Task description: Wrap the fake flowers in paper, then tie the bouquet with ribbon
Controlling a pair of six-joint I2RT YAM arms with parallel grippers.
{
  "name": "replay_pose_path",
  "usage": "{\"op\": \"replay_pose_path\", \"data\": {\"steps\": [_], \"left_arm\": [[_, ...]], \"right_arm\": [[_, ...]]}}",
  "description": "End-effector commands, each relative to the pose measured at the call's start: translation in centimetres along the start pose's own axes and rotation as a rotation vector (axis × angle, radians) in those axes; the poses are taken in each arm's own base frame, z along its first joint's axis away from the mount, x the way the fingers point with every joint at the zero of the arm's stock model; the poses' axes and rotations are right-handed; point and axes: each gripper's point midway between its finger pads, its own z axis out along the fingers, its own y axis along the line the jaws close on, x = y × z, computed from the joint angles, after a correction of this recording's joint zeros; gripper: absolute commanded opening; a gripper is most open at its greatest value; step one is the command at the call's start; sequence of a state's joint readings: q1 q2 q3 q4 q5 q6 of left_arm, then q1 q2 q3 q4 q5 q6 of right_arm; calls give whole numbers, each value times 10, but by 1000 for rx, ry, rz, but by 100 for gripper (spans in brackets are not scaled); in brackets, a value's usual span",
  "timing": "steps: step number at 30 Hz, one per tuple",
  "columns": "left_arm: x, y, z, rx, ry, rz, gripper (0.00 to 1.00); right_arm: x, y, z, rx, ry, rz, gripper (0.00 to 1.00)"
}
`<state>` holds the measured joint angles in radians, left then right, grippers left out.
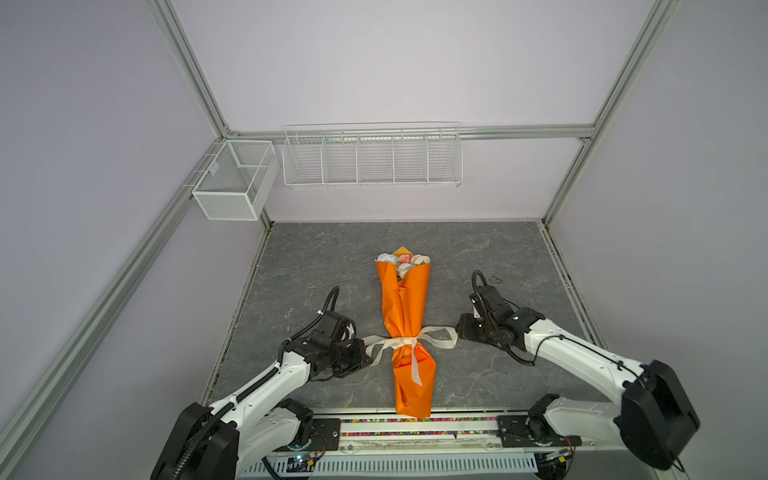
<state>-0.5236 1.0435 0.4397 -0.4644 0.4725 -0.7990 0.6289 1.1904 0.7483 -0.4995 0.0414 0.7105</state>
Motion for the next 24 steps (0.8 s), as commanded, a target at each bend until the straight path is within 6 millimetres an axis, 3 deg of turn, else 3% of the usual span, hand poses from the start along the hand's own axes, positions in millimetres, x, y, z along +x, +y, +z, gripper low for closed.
{"op": "replay_pose_path", "data": {"steps": [1, 4, 9, 15, 16, 21, 24], "left_arm": [[-6, -13, -5, 40, -21, 34, 0], [-8, -18, -7, 59, -29, 42, 0], [-6, -18, -9, 64, -29, 47, 0], [-2, -19, -13, 86, -35, 57, 0], [-2, -19, -13, 88, -37, 59, 0], [-2, -21, -12, 102, -38, 64, 0], [-1, -21, -10, 104, -24, 62, 0]], "right_arm": [[15, 33, -23, -127, 18, -76, 55], [42, 79, -24, -272, 97, -94, 52], [70, 129, -15, -305, 154, -153, 47], [79, 133, 14, -237, 176, -100, 44], [72, 138, 12, -231, 157, -89, 44], [78, 147, 23, -251, 191, -101, 33], [82, 151, 26, -252, 222, -113, 31]]}}
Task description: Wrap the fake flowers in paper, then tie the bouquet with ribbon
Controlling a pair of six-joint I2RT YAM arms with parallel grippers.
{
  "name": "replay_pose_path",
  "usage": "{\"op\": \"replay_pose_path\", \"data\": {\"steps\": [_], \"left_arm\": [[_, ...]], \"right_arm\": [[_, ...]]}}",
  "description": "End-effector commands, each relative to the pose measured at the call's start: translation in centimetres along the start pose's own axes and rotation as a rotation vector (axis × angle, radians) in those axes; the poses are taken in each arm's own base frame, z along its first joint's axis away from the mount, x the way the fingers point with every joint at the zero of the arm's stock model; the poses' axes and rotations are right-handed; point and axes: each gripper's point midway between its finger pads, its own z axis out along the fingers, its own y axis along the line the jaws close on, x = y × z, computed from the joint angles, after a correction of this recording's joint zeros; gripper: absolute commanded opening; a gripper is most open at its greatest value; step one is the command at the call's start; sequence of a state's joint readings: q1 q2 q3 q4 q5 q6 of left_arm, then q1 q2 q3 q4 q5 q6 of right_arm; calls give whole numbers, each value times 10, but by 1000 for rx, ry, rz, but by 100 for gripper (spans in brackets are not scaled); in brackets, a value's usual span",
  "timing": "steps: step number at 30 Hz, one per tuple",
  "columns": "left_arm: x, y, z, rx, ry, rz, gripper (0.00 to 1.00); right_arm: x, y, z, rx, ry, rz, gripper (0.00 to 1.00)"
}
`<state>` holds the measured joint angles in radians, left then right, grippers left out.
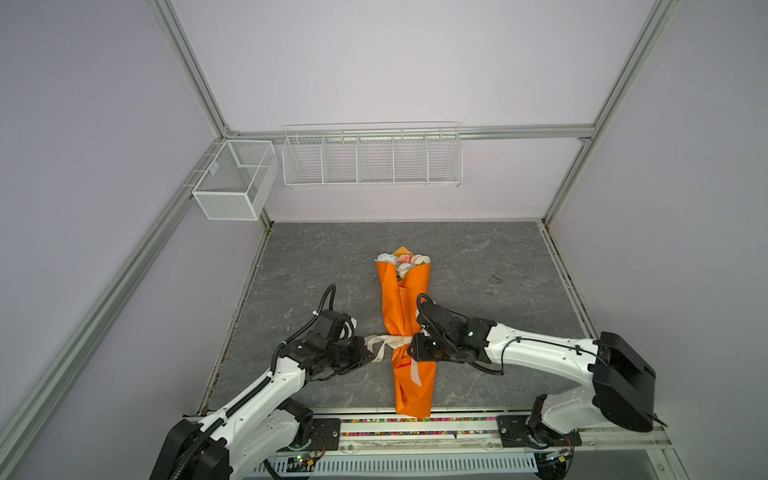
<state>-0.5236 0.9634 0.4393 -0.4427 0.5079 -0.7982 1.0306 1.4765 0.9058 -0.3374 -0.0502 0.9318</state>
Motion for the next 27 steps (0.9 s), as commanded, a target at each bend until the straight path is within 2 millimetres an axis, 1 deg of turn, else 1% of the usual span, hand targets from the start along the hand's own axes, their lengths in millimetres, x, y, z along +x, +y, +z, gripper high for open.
{"op": "replay_pose_path", "data": {"steps": [1, 2, 6, 8, 11, 15, 18, 22, 27], "left_arm": [[2, 0, 3, 14, 16, 11, 0], [2, 0, 4, 13, 20, 8, 0], [2, -1, 5, 15, 25, 9, 0], [1, -2, 4, 18, 22, 11, 0], [-1, -2, 4, 13, 15, 15, 0], [-3, -2, 3, 10, 7, 18, 0], [-4, -4, 3, 10, 4, 20, 0], [-4, -4, 3, 8, 5, 21, 0], [-5, -4, 4, 9, 6, 22, 0]], "right_arm": [[-2, 12, 2, -19, 11, 7, 28], [0, 10, 3, -10, 17, 4, 27], [5, 1, 4, 37, 40, -2, 15], [7, 2, 1, 30, 46, -15, 8], [11, 6, -4, 10, 63, -36, 7], [23, 13, -19, -23, 96, -89, 7], [39, 23, -32, -84, 150, -173, 7], [67, 28, -49, -156, 248, -282, 7], [96, 35, -59, -248, 352, -355, 8]]}}
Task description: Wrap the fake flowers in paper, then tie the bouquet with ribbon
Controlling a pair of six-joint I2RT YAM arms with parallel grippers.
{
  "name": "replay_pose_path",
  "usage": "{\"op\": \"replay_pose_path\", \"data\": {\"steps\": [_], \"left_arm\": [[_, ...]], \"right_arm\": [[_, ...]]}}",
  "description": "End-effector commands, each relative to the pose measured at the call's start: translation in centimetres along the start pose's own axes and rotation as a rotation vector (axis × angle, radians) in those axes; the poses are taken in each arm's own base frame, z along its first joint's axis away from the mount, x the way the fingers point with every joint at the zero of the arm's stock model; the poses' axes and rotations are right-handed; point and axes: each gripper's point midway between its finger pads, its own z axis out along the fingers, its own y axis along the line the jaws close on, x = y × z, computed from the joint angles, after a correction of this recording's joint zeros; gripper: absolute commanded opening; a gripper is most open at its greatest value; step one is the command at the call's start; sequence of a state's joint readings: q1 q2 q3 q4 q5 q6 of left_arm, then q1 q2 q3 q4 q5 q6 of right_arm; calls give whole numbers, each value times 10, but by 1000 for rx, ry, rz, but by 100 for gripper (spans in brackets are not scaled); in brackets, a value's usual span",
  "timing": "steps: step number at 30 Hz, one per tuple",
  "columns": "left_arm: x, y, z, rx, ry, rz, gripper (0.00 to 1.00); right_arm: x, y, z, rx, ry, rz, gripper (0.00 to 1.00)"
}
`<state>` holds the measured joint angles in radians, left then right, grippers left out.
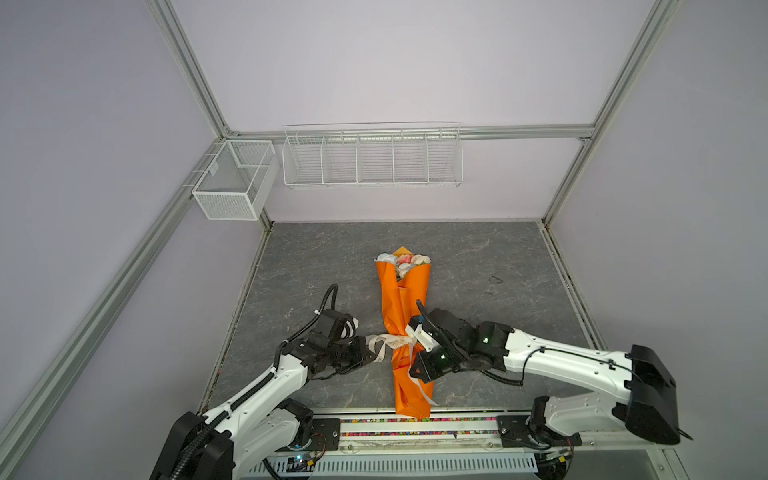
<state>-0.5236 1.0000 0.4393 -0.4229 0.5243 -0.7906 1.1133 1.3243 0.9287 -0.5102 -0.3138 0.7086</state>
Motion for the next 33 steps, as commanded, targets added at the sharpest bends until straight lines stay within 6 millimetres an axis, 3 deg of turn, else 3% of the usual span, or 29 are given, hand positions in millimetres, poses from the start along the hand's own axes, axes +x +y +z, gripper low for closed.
{"op": "replay_pose_path", "data": {"steps": [1, 4, 6, 9, 12, 16, 17, 19, 22, 25, 28, 30, 33], "left_arm": [[-6, -5, -1, 7, -13, 21, 0], [-6, -4, 1, 7, -8, 19, 0], [-6, -5, 2, 8, -4, 18, 0], [-6, -5, 2, 6, 2, 20, 0], [-5, -4, 2, -3, 6, 28, 0], [-5, -3, 0, -9, 4, 39, 0], [-6, -4, 0, -7, 0, 40, 0], [-6, -5, 0, -2, 1, 41, 0], [-4, -3, 1, -5, 6, 46, 0], [-4, -5, 2, 5, 11, 50, 0], [-3, -5, 2, 6, 19, 53, 0], [-3, -5, 2, 7, 17, 54, 0], [-4, -6, 3, 13, 15, 50, 0]], "right_arm": [[32, 8, 1, -62, 121, -75, 9], [31, 22, 3, -110, 141, -106, 13], [25, 19, 5, -57, 131, -109, 33], [18, 27, -2, -48, 126, -167, 41], [-7, 3, -32, 102, -19, -196, 47], [-38, -83, -76, 424, -234, -172, 48], [-44, -95, -80, 466, -268, -225, 49], [-45, -102, -73, 483, -256, -467, 49], [-60, -117, -68, 598, -253, -752, 62], [-69, -126, -45, 615, -140, -960, 65], [-88, -134, -28, 639, -108, -1036, 63], [-107, -138, -28, 678, -160, -1034, 62], [-114, -128, -18, 595, -171, -1081, 61]]}}
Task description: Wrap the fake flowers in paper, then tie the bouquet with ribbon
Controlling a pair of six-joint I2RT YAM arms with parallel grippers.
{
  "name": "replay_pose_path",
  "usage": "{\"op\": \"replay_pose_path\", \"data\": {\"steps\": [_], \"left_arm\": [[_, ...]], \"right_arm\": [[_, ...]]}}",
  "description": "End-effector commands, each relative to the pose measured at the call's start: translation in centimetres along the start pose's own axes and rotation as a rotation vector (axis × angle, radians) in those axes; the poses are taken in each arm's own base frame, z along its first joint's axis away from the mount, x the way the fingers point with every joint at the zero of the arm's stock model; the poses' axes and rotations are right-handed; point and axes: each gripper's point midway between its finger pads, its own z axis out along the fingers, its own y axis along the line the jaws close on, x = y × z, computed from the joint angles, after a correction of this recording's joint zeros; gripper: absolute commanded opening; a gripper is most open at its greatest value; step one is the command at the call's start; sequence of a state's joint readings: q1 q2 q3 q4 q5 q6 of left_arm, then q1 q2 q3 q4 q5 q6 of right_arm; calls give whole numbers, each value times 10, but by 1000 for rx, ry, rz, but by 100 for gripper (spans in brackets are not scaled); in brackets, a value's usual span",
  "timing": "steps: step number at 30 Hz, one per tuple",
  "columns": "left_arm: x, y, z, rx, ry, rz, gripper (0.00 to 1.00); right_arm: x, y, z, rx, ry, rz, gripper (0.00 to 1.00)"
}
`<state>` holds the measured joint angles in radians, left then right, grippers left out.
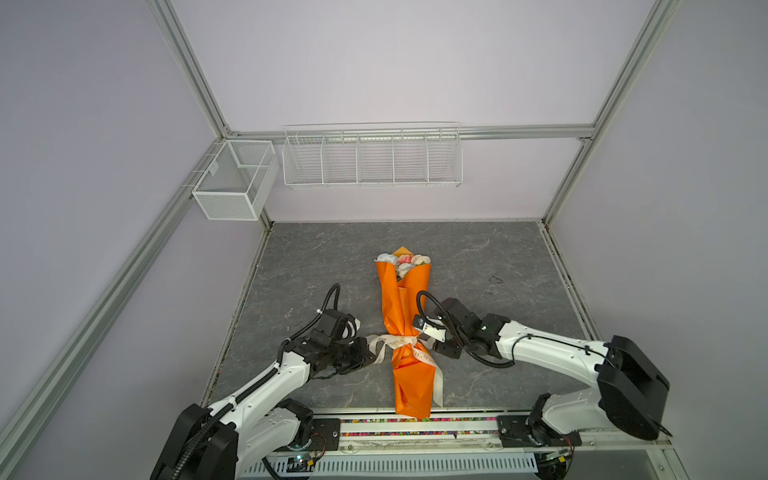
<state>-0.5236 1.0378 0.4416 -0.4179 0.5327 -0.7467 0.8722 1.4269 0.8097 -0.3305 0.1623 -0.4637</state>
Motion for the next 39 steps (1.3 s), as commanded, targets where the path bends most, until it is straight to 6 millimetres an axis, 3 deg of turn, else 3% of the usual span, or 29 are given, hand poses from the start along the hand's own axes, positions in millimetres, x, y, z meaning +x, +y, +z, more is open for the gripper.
{"op": "replay_pose_path", "data": {"steps": [1, 6, 9, 16, 20, 24, 25, 29, 32, 39], "left_arm": [[-6, -10, -2, 28, -8, 22, 0], [-4, -9, -1, 24, 5, 22, 0], [-4, -9, 0, 26, 6, 23, 0], [-4, -10, -1, 29, 9, 26, 0], [-4, -11, -1, 35, 11, 29, 0], [-4, -14, -2, 45, 12, 31, 0], [-3, -14, -3, 44, 10, 31, 0], [-4, -14, -7, 40, -9, 33, 0], [-4, -15, -9, 44, -21, 34, 0], [-2, -20, -8, 77, -7, 29, 0]], "right_arm": [[-42, -16, -4, 26, -149, -123, 60], [-43, -14, 11, -1, -140, -149, 52], [-54, -12, 10, -39, -161, -169, 50], [-50, 1, 14, -101, -162, -203, 49], [-48, 1, 19, -108, -138, -198, 35], [-47, 0, 20, -105, -121, -165, 12], [-46, -5, 18, -81, -120, -143, 7], [-41, -22, 9, 15, -97, -22, 7], [-35, -33, -2, 49, -70, 173, 7], [-20, -24, -17, 1, -25, 544, 7]]}}
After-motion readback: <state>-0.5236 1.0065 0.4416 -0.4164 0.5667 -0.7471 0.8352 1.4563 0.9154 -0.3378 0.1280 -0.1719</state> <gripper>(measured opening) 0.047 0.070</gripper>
